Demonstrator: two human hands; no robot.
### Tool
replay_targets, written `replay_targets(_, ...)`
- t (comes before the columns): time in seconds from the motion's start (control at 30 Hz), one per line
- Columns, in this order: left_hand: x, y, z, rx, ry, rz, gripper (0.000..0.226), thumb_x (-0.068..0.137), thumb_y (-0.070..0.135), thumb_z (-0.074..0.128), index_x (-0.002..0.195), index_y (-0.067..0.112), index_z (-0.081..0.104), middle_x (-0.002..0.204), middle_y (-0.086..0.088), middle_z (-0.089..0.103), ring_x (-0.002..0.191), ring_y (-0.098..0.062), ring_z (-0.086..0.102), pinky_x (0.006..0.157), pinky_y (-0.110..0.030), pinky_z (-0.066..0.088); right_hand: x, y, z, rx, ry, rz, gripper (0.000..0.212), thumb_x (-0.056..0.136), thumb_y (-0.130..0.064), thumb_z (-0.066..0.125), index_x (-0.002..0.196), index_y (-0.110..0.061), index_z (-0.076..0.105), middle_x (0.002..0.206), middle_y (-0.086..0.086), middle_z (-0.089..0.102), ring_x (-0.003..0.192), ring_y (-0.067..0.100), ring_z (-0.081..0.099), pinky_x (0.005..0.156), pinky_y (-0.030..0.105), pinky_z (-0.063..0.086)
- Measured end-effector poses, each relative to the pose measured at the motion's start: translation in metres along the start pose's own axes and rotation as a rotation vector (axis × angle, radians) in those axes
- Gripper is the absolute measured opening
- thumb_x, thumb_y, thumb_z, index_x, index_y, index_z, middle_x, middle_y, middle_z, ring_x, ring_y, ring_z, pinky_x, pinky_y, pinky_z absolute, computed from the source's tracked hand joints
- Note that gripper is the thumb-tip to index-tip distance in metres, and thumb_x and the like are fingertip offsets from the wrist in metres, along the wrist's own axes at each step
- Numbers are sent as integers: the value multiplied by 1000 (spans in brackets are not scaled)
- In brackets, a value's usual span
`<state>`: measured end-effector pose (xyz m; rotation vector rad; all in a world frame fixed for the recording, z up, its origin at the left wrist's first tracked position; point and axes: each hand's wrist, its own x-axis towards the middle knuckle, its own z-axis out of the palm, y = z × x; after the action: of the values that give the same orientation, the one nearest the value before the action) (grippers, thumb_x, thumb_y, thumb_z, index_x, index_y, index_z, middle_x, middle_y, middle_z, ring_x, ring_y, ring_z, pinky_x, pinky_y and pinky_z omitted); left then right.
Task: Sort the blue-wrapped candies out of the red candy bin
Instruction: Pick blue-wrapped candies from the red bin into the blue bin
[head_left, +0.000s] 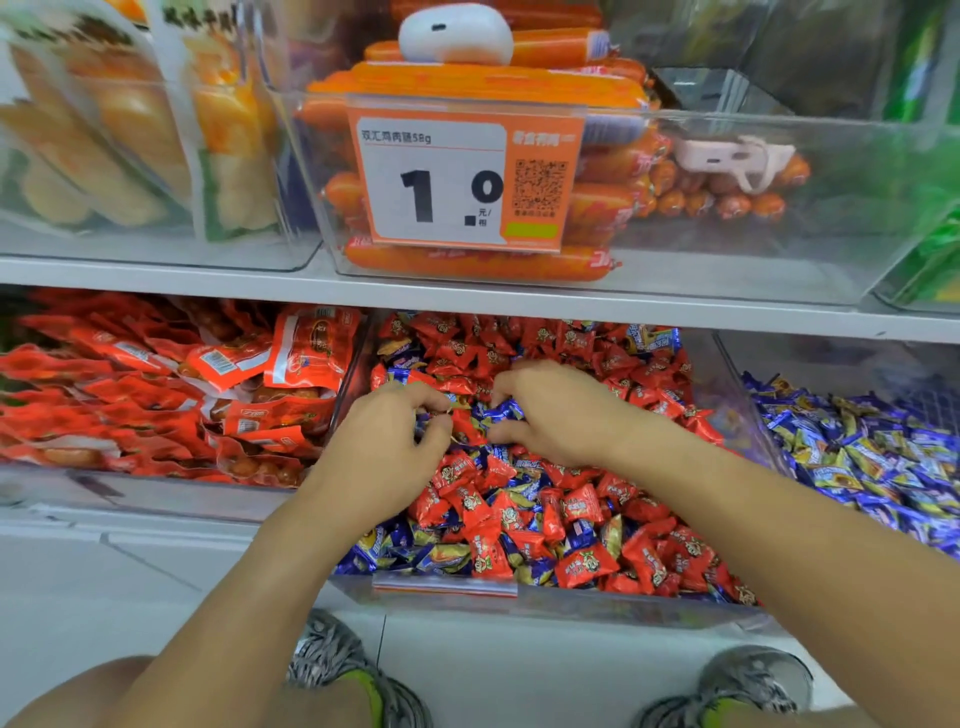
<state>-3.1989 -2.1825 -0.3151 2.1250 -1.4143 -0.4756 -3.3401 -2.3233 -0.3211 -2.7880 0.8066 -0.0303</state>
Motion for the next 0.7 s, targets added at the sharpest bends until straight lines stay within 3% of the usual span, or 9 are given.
replay_targets(0.1, 4, -1, 2, 44, 53, 81, 34, 98, 29, 53, 132, 27, 56, 115, 2, 55, 102, -13, 56, 90, -26, 42, -16, 7, -11, 198, 11, 10, 40, 88, -50, 67, 114, -21, 62, 110, -1, 64, 99, 18, 58, 82, 32, 45)
replay_targets(0.23, 15, 0, 7, 166, 48, 123, 46, 100, 27, 48, 145, 21, 45, 121, -4, 50, 107, -20, 55, 91, -29, 43, -36, 16, -25, 315, 2, 15, 28, 89, -49, 66, 102, -27, 55, 91, -16, 57, 77, 3, 53, 66, 19, 37)
replay_targets(0.33, 22, 3, 9, 320, 40, 110, 44, 96, 24, 50, 139, 17, 52, 124, -7, 50, 104, -25, 59, 85, -35, 50, -42, 19, -27, 454, 9, 30, 24, 86, -39, 73, 97, -24, 58, 78, -14, 56, 60, 0, 50, 58, 17, 38)
replay_targets(0.4, 25, 8, 8, 444, 56, 101, 37, 94, 30, 55, 129, 18, 60, 123, -6, 54, 104, -26, 61, 81, -37, 53, -43, 21, -26, 551, 29, 27, 21, 86, -32, 75, 99, -24, 60, 82, -16, 58, 60, -4, 53, 60, 13, 39)
replay_targets(0.47, 28, 10, 7, 490, 86, 98, 34, 93, 39, 60, 121, 21, 65, 120, -3, 57, 104, -26, 62, 79, -37, 52, -45, 24, -25, 655, 49, 52, 23, 88, -26, 74, 108, -24, 64, 93, -15, 63, 62, -1, 56, 63, 18, 46)
replay_targets(0.57, 27, 10, 6, 431, 119, 117, 34, 92, 44, 60, 114, 19, 69, 115, -4, 61, 100, -27, 62, 77, -37, 52, -49, 28, -26, 731, 26, 104, 26, 93, -23, 68, 119, -25, 66, 97, -17, 69, 46, 1, 46, 53, 16, 41)
replay_targets(0.63, 24, 8, 5, 349, 152, 120, 33, 93, 43, 60, 109, 17, 72, 112, -5, 62, 97, -27, 62, 76, -37, 52, -53, 31, -26, 780, 1, 145, 23, 96, -22, 63, 118, -19, 66, 71, -25, 66, 40, -1, 45, 47, 8, 35)
replay_targets(0.7, 20, 7, 3, 225, 180, 122, 29, 93, 42, 61, 104, 18, 74, 105, -3, 62, 95, -23, 62, 78, -35, 49, -55, 32, -25, 856, -8, 182, 22, 97, -26, 61, 116, -18, 66, 55, -19, 57, 45, 2, 48, 47, 10, 35)
